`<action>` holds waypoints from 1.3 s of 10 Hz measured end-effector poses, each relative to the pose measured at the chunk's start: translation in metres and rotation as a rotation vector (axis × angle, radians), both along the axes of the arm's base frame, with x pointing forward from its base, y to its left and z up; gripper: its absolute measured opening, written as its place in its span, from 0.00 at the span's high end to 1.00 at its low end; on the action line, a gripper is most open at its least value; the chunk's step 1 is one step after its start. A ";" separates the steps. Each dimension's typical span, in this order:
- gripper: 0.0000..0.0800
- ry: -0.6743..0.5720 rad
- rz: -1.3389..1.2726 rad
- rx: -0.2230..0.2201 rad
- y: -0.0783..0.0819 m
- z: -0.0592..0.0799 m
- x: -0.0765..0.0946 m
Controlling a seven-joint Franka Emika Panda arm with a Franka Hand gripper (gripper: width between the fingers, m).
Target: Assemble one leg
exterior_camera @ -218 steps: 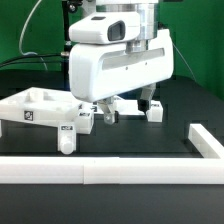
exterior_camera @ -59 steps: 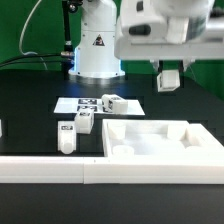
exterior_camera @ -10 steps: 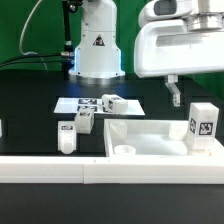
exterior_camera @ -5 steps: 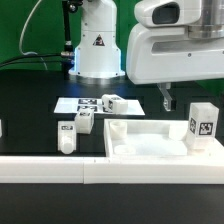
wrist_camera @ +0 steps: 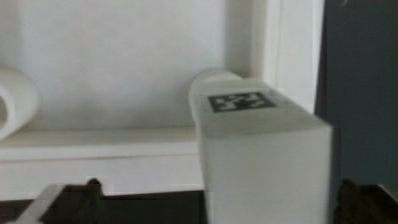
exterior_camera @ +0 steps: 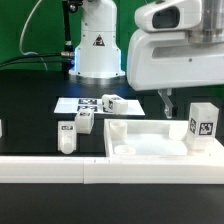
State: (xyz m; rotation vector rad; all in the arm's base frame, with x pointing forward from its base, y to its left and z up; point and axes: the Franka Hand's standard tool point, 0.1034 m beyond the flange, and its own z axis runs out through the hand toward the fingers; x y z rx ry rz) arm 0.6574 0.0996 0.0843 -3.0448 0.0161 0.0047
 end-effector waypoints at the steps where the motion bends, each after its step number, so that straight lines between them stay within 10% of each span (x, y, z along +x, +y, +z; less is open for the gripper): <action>1: 0.19 -0.031 -0.006 0.001 0.004 -0.004 0.003; 6: 0.91 -0.010 -0.195 0.005 0.004 -0.004 0.002; 13: 1.00 0.039 -0.655 0.052 0.008 -0.010 0.003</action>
Offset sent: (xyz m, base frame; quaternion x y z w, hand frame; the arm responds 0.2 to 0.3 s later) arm 0.0000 0.0000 0.0000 0.0000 0.0000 0.0000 1.0000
